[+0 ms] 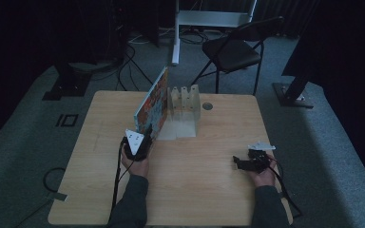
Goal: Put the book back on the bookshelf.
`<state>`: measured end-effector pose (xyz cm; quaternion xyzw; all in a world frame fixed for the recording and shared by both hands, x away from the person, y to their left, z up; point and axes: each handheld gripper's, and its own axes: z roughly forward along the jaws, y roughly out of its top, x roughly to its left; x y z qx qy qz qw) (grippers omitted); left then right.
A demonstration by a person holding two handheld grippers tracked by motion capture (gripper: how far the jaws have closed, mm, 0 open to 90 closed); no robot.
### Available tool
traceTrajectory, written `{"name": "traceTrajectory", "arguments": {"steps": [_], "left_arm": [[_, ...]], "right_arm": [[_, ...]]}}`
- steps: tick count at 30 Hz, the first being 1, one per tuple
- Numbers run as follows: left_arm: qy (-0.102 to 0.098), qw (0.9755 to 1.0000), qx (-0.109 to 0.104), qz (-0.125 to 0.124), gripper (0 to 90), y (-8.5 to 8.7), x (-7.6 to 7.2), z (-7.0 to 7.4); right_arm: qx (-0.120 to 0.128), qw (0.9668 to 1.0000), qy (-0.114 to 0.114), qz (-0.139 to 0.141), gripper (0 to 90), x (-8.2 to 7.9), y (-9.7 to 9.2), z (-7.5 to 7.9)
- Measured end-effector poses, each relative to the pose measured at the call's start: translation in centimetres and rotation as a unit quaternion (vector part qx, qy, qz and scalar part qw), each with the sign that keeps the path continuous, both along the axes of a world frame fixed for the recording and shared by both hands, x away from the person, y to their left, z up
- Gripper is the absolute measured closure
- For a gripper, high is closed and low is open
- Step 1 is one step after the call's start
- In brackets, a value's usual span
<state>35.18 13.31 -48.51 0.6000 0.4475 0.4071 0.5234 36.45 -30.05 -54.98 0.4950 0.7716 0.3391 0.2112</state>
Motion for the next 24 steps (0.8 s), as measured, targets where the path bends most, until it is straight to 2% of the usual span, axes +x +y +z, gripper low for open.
{"name": "traceTrajectory", "arguments": {"steps": [9,13,18,24], "left_arm": [[0.002,1.0,0.0,0.003,81.0,-0.1,0.5,0.0],[0.002,0.9999,-0.007,0.009,81.2,-0.3,0.3,0.1],[-0.003,0.9994,-0.031,0.013,81.4,-0.6,0.2,0.3],[-0.011,0.9994,-0.027,0.016,81.3,-1.2,0.5,0.8]], "right_arm": [[0.0,1.0,0.0,0.001,17.8,0.0,0.0,0.0],[0.0,1.0,0.0,0.001,17.8,0.0,0.0,0.0],[0.0,1.0,0.0,0.001,17.9,0.0,0.0,0.0],[0.0,1.0,0.0,0.001,17.8,0.0,0.0,0.0]]}}
